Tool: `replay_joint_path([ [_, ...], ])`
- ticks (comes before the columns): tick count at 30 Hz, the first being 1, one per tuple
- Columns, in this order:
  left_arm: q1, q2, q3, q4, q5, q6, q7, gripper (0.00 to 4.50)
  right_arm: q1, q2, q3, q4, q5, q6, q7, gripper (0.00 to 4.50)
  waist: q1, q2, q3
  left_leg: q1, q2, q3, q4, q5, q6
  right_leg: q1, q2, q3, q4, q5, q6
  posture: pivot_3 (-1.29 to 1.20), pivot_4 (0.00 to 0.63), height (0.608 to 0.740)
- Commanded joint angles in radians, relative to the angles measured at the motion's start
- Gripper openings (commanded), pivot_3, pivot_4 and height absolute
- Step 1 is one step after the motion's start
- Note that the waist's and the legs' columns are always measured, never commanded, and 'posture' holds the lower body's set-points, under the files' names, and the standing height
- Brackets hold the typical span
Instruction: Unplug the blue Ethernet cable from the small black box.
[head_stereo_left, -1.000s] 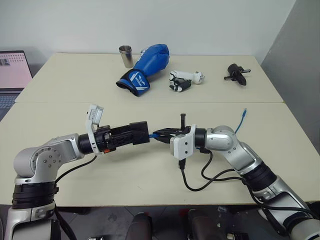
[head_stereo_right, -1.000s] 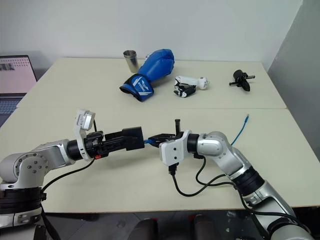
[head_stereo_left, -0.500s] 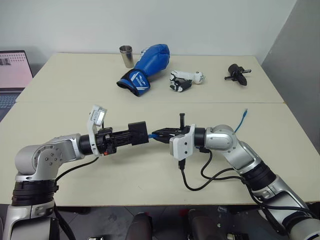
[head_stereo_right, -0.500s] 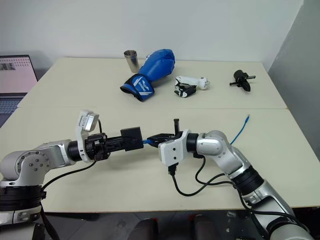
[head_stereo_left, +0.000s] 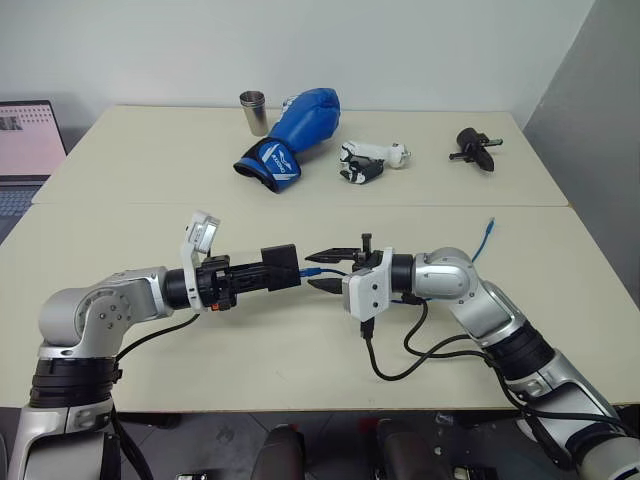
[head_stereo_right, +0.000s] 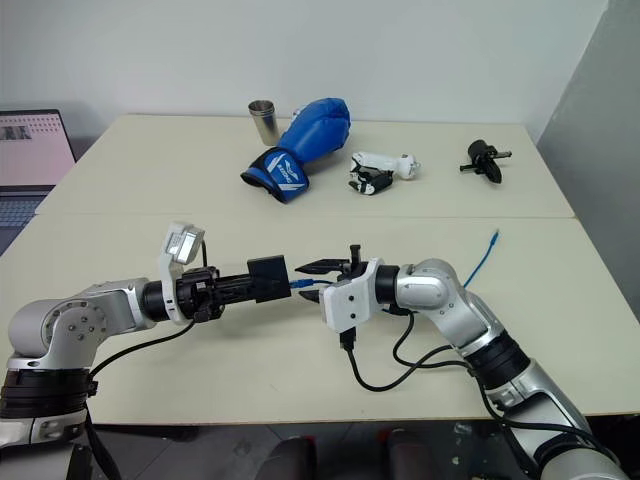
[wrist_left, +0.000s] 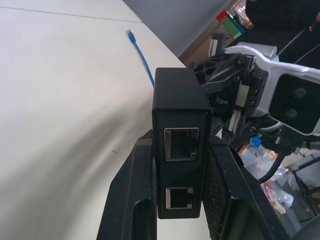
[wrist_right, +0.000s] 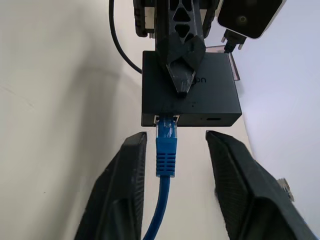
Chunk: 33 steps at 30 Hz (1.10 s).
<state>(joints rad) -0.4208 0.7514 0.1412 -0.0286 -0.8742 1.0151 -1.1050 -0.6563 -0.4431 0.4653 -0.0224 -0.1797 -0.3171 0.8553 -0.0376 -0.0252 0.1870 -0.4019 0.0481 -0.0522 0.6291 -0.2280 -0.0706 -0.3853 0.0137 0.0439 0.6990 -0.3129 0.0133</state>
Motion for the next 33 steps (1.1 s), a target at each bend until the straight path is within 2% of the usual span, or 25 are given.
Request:
replay_joint_path([
  [1,-0.042,0.036,-0.038,0.004,0.059,-0.102,-0.098,0.78,0.029,-0.036,-0.076,-0.173,0.224,0.243,0.119,1.90,0.005,0.000,0.000,0.000,0.000,0.000,0.000,0.000,0.000,0.000,0.000,0.000,0.000,0.000,0.000,0.00,0.150,0.740],
  [6,-0.063,0.059,-0.086,0.016,0.118,-0.198,-0.203,0.78,0.071,-0.015,-0.163,-0.270,0.469,0.655,0.104,1.90,0.006,0.000,0.000,0.000,0.000,0.000,0.000,0.000,0.000,0.000,0.000,0.000,0.000,0.000,0.000,0.00,0.150,0.740],
  [11,-0.089,0.060,-0.104,0.029,0.142,-0.233,-0.255,0.78,0.086,0.013,-0.219,-0.284,0.630,0.929,0.072,1.90,0.005,0.000,0.000,0.000,0.000,0.000,0.000,0.000,0.000,0.000,0.000,0.000,0.000,0.000,0.000,0.00,0.150,0.740],
  [14,-0.108,0.053,-0.105,0.040,0.146,-0.235,-0.264,0.78,0.099,0.037,-0.235,-0.284,0.690,1.026,0.052,1.90,0.005,0.000,0.000,0.000,0.000,0.000,0.000,0.000,0.000,0.000,0.000,0.000,0.000,0.000,0.000,0.00,0.150,0.740],
  [26,-0.122,0.050,-0.108,0.053,0.154,-0.235,-0.285,0.78,0.084,0.123,-0.290,-0.278,0.830,1.185,-0.016,1.90,0.004,0.000,0.000,-0.001,0.000,0.000,0.000,0.000,0.000,-0.001,0.001,0.000,0.000,0.000,0.000,0.00,0.150,0.740],
  [33,-0.121,0.047,-0.109,0.050,0.157,-0.233,-0.289,0.78,0.084,0.146,-0.291,-0.269,0.846,1.204,-0.048,1.90,0.004,0.000,0.000,-0.001,0.000,0.000,0.000,0.000,0.000,-0.002,0.001,0.000,0.000,-0.001,0.001,0.00,0.150,0.740],
])
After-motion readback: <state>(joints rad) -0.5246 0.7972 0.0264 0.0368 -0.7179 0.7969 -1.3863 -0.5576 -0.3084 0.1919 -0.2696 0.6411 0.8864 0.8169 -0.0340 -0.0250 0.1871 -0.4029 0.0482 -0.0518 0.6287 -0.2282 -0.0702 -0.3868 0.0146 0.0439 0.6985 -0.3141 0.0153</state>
